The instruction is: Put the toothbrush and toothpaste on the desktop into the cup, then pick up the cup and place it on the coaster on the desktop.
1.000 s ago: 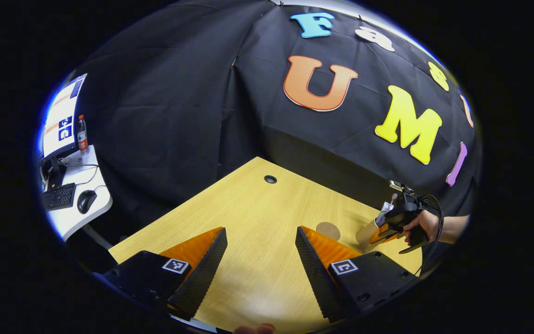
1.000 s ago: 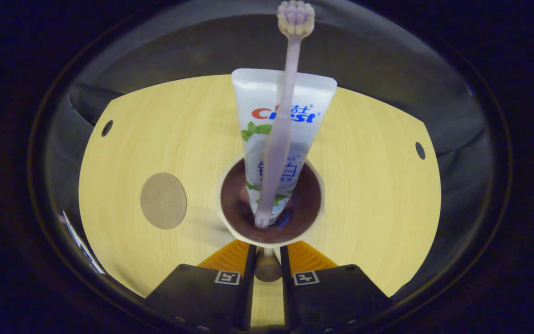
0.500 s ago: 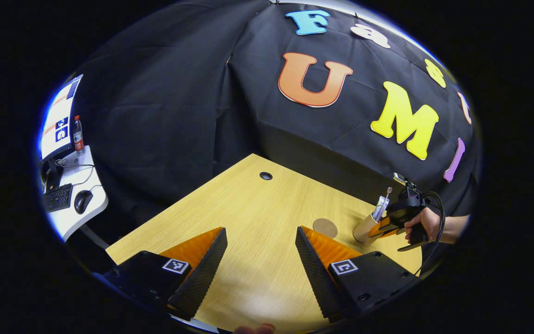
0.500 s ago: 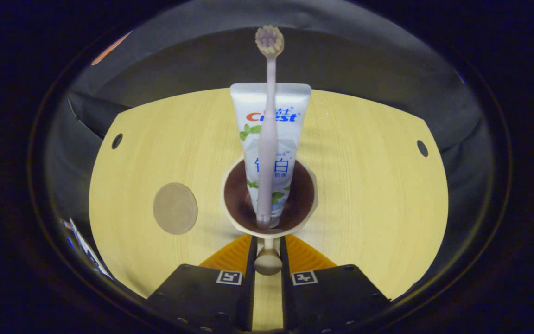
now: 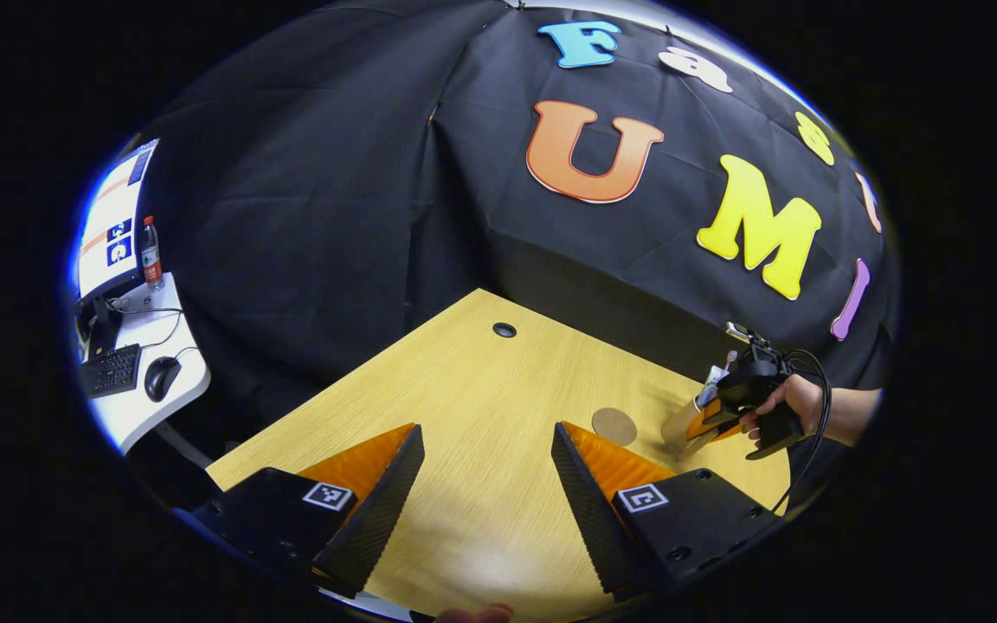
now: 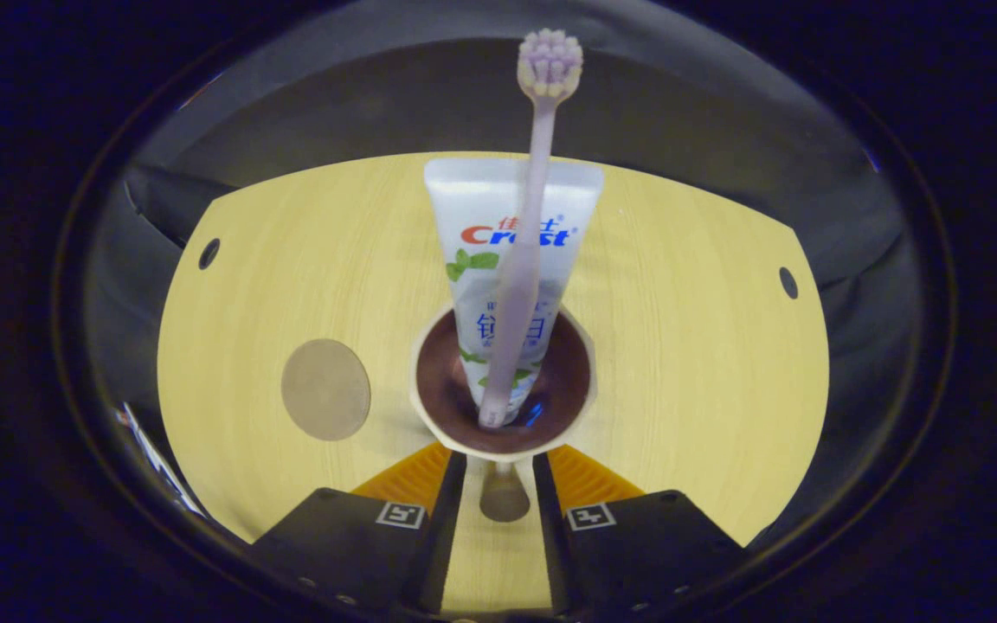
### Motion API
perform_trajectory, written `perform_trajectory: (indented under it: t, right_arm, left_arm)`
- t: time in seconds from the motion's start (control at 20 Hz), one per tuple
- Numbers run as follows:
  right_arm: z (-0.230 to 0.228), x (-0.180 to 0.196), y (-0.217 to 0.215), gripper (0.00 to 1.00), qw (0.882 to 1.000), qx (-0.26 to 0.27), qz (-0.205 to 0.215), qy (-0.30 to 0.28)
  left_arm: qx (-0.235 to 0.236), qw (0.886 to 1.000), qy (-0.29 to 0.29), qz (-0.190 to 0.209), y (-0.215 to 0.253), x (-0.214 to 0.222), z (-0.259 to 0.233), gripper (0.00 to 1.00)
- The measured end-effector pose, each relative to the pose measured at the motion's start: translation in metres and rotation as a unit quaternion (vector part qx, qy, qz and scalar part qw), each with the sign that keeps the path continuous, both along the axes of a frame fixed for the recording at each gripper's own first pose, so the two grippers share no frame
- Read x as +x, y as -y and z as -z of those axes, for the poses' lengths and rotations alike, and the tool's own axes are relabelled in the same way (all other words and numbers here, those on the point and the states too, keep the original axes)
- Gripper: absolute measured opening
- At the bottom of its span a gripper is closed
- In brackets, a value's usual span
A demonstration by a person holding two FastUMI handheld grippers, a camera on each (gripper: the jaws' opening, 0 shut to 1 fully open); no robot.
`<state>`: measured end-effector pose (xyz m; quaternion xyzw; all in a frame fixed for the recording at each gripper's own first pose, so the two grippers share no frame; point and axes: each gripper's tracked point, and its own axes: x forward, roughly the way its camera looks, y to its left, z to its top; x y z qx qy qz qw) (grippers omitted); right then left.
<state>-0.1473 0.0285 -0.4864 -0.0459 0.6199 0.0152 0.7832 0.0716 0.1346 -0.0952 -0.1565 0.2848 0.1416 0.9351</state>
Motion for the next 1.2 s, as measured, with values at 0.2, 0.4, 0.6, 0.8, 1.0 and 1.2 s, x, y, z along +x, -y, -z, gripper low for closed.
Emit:
perform_trajectory:
  t: [0.2, 0.4, 0.6, 0.8, 1.0, 1.2]
  right_arm:
    - [0.009, 0.006, 0.001, 0.53, 1.000, -0.003, 0.002, -0.016]
    - [0.020, 0.004, -0.003, 0.43, 0.999, 0.008, 0.015, -0.028]
    - [0.018, 0.003, 0.001, 0.24, 0.999, 0.017, 0.014, -0.024]
    - [0.016, 0.001, 0.004, 0.24, 0.999, 0.027, 0.022, -0.010]
    - [0.000, -0.001, -0.005, 0.24, 0.999, 0.033, 0.009, 0.011]
    - [-0.014, -0.011, -0.045, 0.24, 0.998, 0.047, -0.029, 0.019]
  left_arm:
    - [-0.002, 1.000, -0.007, -0.003, 0.001, 0.002, 0.002, 0.95]
    - [-0.001, 1.000, -0.011, -0.003, 0.002, 0.004, 0.004, 0.95]
    - [-0.003, 1.000, -0.011, 0.001, 0.008, 0.006, 0.003, 0.95]
    - [0.004, 1.000, -0.012, 0.009, 0.011, 0.003, 0.004, 0.95]
    - [0.000, 1.000, -0.009, 0.011, 0.011, -0.002, 0.004, 0.95]
    - [0.011, 1.000, 0.003, 0.015, 0.009, -0.004, -0.006, 0.95]
